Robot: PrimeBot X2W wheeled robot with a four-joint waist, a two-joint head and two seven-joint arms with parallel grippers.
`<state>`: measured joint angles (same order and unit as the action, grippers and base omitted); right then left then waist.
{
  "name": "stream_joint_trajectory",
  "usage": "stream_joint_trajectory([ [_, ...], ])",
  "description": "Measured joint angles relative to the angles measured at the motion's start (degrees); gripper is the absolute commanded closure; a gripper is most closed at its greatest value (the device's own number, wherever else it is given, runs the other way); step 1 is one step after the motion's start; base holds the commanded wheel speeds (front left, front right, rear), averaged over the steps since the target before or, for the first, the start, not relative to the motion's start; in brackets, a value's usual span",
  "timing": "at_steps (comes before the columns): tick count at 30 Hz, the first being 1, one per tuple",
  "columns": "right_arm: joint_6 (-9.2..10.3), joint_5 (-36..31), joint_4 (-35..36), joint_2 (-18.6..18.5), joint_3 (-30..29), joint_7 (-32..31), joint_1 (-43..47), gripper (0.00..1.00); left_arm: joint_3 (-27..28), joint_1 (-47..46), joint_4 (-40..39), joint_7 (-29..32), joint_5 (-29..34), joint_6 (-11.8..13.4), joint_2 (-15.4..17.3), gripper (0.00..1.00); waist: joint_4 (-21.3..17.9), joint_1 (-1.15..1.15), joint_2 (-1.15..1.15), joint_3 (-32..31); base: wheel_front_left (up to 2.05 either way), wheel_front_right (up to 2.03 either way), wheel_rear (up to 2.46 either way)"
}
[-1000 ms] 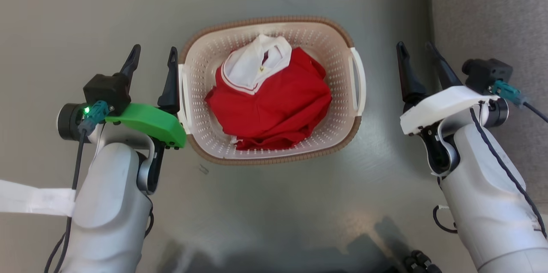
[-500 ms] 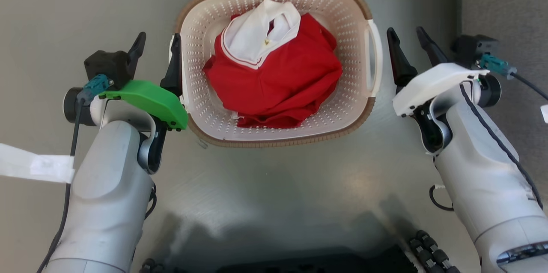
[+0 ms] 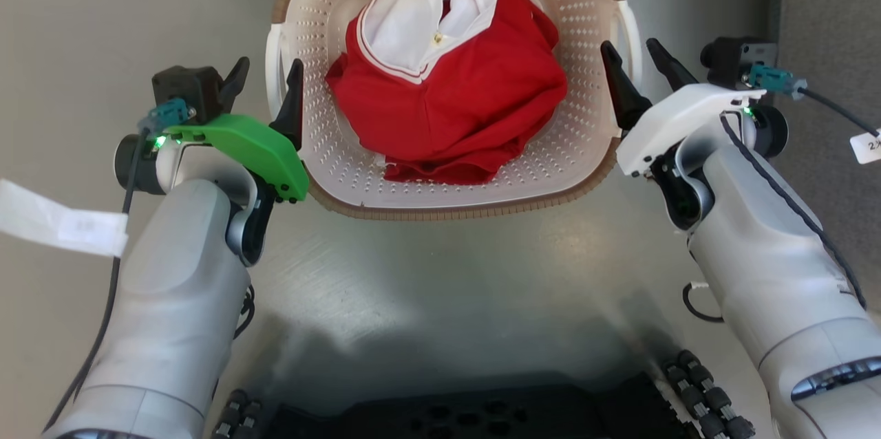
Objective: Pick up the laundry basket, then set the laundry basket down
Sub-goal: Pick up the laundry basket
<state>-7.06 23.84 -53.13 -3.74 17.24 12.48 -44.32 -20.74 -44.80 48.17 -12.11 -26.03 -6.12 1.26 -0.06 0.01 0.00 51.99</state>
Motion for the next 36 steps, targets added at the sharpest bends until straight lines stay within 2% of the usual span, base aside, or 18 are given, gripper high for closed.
stream_joint_trajectory([
  [13, -0.01, 2.98, -3.37, -0.02, 3.22, -0.43, -4.60, 0.00, -3.46, -5.03, 5.36, 2.52, -4.35, -0.49, -0.05, 0.01, -0.02, 0.00, 0.00, 4.05, 0.00, 0.00, 0.00],
  [15, -0.01, 4.69, -4.21, -0.02, 4.27, -0.77, -4.69, 0.00, -4.12, -5.28, 6.69, 3.24, -5.09, -0.51, -0.05, 0.13, -0.03, 0.00, 0.00, 4.28, 0.00, 0.00, 0.00],
  [16, -0.01, 5.08, -4.31, -0.02, 4.66, -0.77, -4.70, 0.02, -4.46, -5.42, 7.01, 3.25, -5.14, -0.54, -0.05, 0.28, -0.01, 0.00, 0.00, 4.34, 0.00, 0.00, 0.00],
  [17, -0.01, 5.34, -4.35, -0.02, 5.00, -0.77, -4.76, 0.05, -4.82, -5.58, 7.14, 3.25, -5.52, -0.69, -0.05, 0.47, 0.00, 0.00, 0.00, 4.39, 0.00, 0.00, 0.00],
  [18, -0.01, 5.64, -4.37, -0.01, 5.28, -0.76, -4.88, 0.17, -5.11, -5.75, 7.24, 3.27, -5.78, -0.69, -0.05, 0.54, 0.02, 0.00, 0.00, 4.44, 0.00, 0.00, 0.00],
  [20, -0.01, 6.50, -4.50, -0.01, 5.76, -0.76, -5.33, 0.59, -5.48, -6.00, 7.39, 3.32, -6.16, -0.98, -0.19, 0.89, 0.07, 0.00, 0.00, 4.52, 0.00, 0.00, 0.00],
  [21, -0.01, 6.88, -4.66, -0.02, 5.99, -0.76, -5.71, 0.79, -5.66, -6.16, 7.46, 3.31, -6.34, -1.00, -0.29, 1.00, 0.09, 0.00, 0.00, 4.55, 0.00, 0.00, 0.00],
  [22, -0.01, 7.04, -4.77, -0.02, 6.22, -0.76, -6.01, 1.00, -5.79, -6.39, 7.55, 3.21, -6.60, -1.00, -0.40, 1.00, 0.11, 0.00, 0.00, 4.58, 0.00, 0.00, 0.00],
  [36, 0.02, 8.90, -7.20, 0.19, 9.14, -0.41, -7.41, 1.00, -9.15, -7.76, 10.29, 1.71, -9.29, -0.99, -0.41, 1.00, 0.13, 0.00, 0.00, 3.73, 0.00, 0.00, 0.00],
])
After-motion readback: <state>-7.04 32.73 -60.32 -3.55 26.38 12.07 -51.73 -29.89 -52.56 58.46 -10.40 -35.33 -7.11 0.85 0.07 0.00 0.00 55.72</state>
